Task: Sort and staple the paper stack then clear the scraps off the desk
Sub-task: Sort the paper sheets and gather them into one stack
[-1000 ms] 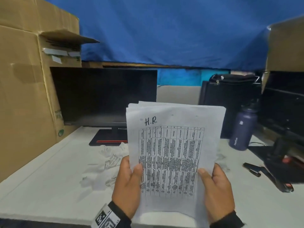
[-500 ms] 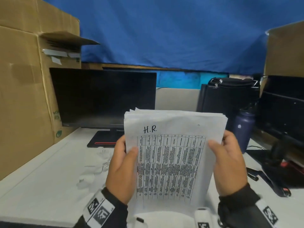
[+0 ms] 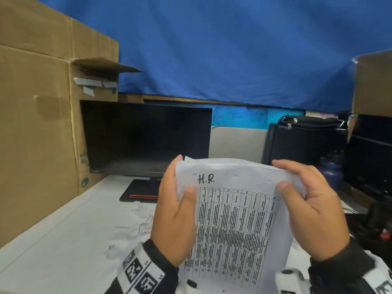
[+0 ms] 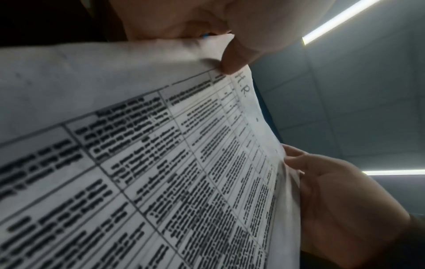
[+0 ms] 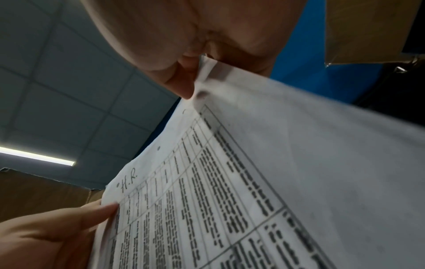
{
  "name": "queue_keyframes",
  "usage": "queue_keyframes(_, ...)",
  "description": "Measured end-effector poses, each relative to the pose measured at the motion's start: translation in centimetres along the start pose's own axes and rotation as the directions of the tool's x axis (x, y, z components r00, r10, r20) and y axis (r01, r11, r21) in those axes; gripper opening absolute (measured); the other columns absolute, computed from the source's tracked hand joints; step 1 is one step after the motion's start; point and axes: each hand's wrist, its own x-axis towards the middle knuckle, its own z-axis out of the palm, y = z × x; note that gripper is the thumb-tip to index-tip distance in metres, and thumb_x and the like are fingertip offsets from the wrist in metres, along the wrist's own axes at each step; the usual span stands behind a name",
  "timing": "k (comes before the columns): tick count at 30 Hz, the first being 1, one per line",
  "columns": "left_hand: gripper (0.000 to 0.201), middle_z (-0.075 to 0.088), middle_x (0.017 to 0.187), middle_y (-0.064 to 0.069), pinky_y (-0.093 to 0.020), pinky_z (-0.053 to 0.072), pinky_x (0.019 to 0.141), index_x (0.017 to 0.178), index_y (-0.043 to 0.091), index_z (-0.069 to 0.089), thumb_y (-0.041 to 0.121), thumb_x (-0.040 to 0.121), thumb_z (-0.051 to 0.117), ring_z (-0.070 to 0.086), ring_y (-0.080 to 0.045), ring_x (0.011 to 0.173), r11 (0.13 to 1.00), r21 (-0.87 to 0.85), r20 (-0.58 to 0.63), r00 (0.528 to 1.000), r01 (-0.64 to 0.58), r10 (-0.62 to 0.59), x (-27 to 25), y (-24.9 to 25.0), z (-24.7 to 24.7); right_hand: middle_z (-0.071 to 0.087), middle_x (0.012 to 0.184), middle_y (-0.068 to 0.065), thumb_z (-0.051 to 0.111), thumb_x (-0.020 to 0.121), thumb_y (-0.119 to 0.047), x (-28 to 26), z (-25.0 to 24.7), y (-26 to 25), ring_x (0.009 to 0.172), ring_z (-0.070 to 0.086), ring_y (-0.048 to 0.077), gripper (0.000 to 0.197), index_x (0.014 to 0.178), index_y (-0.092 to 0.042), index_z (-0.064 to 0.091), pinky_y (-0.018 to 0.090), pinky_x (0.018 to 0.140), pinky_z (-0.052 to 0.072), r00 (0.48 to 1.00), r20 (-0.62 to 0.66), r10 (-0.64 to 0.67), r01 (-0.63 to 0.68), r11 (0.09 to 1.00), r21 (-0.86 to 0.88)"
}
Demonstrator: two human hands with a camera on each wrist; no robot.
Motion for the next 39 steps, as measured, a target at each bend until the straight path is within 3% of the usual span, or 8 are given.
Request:
queue_keyframes(3,0.039,0.059,0.127,0.016,-0.021,0.052,0.092,0.138,0.041,0.042,0.029,0.101,0.043,0.058,-0.003,0.118,1.0,0.016,-0.019,1.0,0.009,-0.009,0.1,-0.3,-0.1,0.057,0.109,-0.013,0.054,0.092,-0.003,0.1,0.1,-0.2,0.102,0.054,-0.004,0.04,0.107,-0.039,0.063,0.018,0.076,0.044,1.0,0.016,0.016,-0.016,1.0,0.023)
queue_keyframes(7,0.018,0.072,0.11,0.011,-0.038,0.056,0.09,0.112,0.035,0.061,0.028,0.102,0.049,0.069,-0.008,0.103,0.995,-0.045,-0.007,0.996,0.093,-0.093,0.4,-0.2,-0.6,0.063,0.109,-0.006,0.053,0.091,0.0,0.4,0.0,-0.2,0.1,0.059,0.006,0.038,0.103,-0.034,0.065,0.017,0.077,0.05,0.999,0.026,0.039,-0.04,0.997,0.06)
queue_keyframes(13,0.023,0.076,0.1,0.005,-0.02,0.057,0.074,0.107,0.02,0.059,0.0,0.094,0.059,0.073,-0.011,0.093,0.951,-0.285,-0.031,0.991,0.119,-0.133,0.6,0.3,-1.0,0.065,0.105,-0.007,0.055,0.088,-0.001,0.9,-0.2,-0.7,0.097,0.06,0.008,0.031,0.099,-0.028,0.066,0.032,0.08,0.049,0.996,0.047,0.069,-0.069,0.998,-0.008)
queue_keyframes(21,0.019,0.076,0.096,0.004,-0.021,0.058,0.068,0.108,0.017,0.058,0.003,0.095,0.059,0.074,-0.012,0.087,0.95,-0.299,0.023,0.996,0.09,-0.087,1.0,1.3,-1.8,0.066,0.103,-0.009,0.055,0.089,0.001,1.0,-0.2,-1.4,0.094,0.059,0.003,0.034,0.095,-0.031,0.066,0.032,0.079,0.047,0.992,0.057,0.109,-0.108,0.994,-0.02)
queue_keyframes(30,0.033,0.069,0.102,0.009,-0.023,0.059,0.072,0.121,0.032,0.061,0.009,0.098,0.056,0.07,-0.009,0.092,0.995,-0.042,0.014,0.995,-0.094,0.094,2.4,1.5,-2.7,0.064,0.103,-0.012,0.053,0.088,-0.002,0.9,-0.1,-2.0,0.093,0.057,-0.001,0.033,0.095,-0.033,0.065,0.036,0.08,0.049,0.989,0.042,0.142,-0.14,0.989,-0.049)
queue_keyframes(33,0.023,0.059,0.102,0.019,-0.02,0.056,0.073,0.115,0.031,0.065,0.023,0.097,0.054,0.063,-0.004,0.093,0.912,0.31,0.005,0.96,-0.269,0.281,2.7,1.3,-3.2,0.064,0.104,-0.008,0.055,0.087,-0.003,0.9,-0.2,-2.4,0.093,0.059,0.006,0.032,0.095,-0.032,0.065,0.035,0.079,0.05,0.988,0.046,0.147,-0.145,0.988,-0.053)
queue_keyframes(37,0.02,0.057,0.098,0.017,-0.015,0.052,0.067,0.105,0.027,0.062,0.021,0.088,0.054,0.059,-0.001,0.091,0.847,0.414,0.093,0.941,-0.333,0.325,3.6,2.7,-3.5,0.057,0.107,-0.006,0.059,0.086,-0.008,1.1,-0.3,-3.2,0.095,0.053,0.001,0.028,0.094,-0.034,0.062,0.021,0.075,0.043,0.992,0.062,0.113,-0.1,0.978,-0.182)
queue_keyframes(39,0.032,0.054,0.104,0.016,-0.014,0.049,0.071,0.116,0.03,0.06,0.017,0.089,0.05,0.055,-0.001,0.093,0.797,0.481,0.219,0.93,-0.366,0.295,4.1,3.4,-3.5,0.055,0.107,-0.007,0.06,0.084,-0.012,1.4,-0.2,-3.9,0.094,0.05,0.003,0.026,0.1,-0.033,0.06,0.032,0.086,0.045,0.994,0.083,0.075,-0.043,0.94,-0.337)
